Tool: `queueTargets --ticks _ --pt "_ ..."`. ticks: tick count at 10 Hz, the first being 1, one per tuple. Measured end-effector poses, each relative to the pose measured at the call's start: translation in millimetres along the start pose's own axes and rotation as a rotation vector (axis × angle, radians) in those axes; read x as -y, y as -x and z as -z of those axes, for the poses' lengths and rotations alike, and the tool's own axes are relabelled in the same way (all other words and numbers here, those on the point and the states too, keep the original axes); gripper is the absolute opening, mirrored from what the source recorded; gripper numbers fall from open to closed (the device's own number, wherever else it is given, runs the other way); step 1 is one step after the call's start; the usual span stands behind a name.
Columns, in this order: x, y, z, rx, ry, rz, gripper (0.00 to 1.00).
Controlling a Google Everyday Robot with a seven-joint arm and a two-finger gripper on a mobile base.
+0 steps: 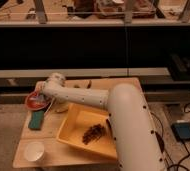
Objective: Wipe red bowl with towel
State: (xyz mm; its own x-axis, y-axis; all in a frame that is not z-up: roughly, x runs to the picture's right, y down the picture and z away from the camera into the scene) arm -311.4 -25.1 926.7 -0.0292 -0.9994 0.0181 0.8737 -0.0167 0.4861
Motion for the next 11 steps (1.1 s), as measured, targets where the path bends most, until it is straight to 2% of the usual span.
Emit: queueTargets --ticks 3,5,8,9,11 --pt "14 -19 -12 -0.021 -0.010 0.023 0.00" --pt "28 -23 -21 -0.023 -0.027 0.043 0.00" --pt "68 -24 -35 -0.023 -0.078 0.104 0.00" --pt "86 -23 -38 -0.021 -0.105 0.133 0.00" --pt "99 -19 -38 -0.016 -0.134 0.170 0.00"
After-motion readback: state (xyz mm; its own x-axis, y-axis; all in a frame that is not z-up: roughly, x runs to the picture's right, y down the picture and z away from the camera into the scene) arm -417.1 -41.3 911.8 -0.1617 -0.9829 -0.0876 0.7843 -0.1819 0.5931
